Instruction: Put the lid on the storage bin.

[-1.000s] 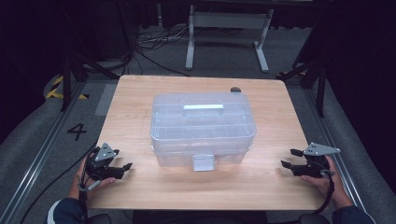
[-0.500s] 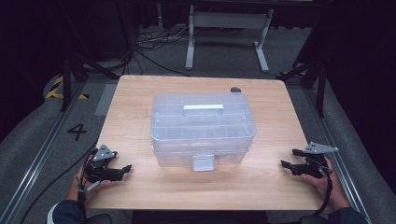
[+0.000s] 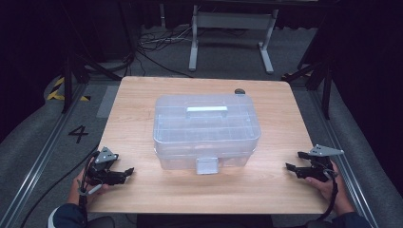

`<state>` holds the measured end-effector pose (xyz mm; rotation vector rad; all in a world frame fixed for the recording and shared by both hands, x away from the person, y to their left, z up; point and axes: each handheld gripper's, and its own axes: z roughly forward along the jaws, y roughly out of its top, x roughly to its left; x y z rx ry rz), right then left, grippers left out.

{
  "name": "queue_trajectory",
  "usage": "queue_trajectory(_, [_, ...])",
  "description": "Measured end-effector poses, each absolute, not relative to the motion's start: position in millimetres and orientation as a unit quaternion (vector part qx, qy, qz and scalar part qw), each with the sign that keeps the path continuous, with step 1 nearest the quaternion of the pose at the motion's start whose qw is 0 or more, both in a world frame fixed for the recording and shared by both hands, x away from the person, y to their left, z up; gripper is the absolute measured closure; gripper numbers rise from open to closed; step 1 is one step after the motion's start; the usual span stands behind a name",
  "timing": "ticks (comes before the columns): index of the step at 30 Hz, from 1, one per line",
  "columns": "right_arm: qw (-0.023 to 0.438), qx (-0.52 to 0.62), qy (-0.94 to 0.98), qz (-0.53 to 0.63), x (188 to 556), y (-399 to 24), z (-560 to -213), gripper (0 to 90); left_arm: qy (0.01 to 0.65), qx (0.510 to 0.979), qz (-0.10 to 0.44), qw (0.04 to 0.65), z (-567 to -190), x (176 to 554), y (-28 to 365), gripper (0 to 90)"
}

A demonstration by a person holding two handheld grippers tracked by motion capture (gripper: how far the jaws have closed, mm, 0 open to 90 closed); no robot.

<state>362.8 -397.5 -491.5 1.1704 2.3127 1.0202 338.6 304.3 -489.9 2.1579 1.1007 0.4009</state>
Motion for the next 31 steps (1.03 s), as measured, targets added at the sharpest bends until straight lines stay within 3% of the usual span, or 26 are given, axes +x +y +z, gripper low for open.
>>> queue_trajectory(31, [0.177, 0.414, 0.817, 0.361, 362.7, -397.5, -491.5, 21.9, 0.425, 0.827, 0.155, 0.333, -489.7, 339.1, 303.6, 15.5])
